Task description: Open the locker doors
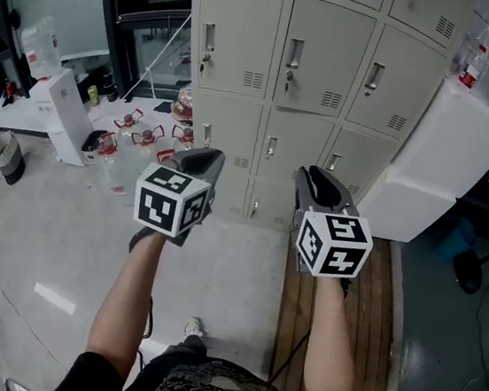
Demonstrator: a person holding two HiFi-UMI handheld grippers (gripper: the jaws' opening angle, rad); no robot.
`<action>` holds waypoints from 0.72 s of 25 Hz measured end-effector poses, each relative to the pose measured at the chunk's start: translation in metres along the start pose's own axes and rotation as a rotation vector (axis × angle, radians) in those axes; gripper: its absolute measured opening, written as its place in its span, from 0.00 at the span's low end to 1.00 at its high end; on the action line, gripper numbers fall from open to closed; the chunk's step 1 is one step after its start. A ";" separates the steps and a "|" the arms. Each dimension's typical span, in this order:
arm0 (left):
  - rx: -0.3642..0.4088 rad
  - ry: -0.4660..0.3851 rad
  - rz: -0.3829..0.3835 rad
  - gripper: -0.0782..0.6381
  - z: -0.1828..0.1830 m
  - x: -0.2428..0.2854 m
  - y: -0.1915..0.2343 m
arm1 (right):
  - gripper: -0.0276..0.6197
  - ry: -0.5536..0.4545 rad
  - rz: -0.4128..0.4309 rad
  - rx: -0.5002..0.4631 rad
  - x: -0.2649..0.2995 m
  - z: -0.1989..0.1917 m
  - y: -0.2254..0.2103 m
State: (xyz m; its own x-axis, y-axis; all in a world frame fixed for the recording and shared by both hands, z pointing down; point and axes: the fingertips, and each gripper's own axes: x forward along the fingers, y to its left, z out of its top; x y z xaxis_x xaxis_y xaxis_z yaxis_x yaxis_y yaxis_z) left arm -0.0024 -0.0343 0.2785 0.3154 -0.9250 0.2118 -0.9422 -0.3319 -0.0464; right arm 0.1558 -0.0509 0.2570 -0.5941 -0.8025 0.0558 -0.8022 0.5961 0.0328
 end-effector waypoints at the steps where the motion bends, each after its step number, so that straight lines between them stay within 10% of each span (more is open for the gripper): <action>1: 0.011 0.004 -0.011 0.11 0.000 0.007 0.005 | 0.16 0.001 -0.008 0.003 0.007 0.001 0.000; 18: 0.005 -0.010 -0.196 0.11 0.025 0.091 0.080 | 0.42 0.016 -0.132 0.029 0.107 0.020 0.009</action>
State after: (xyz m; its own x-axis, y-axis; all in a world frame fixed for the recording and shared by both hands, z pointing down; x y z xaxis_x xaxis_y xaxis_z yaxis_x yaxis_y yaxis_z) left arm -0.0464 -0.1497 0.2700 0.4942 -0.8441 0.2080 -0.8618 -0.5071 -0.0100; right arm 0.0839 -0.1317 0.2435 -0.4828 -0.8731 0.0687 -0.8746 0.4846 0.0125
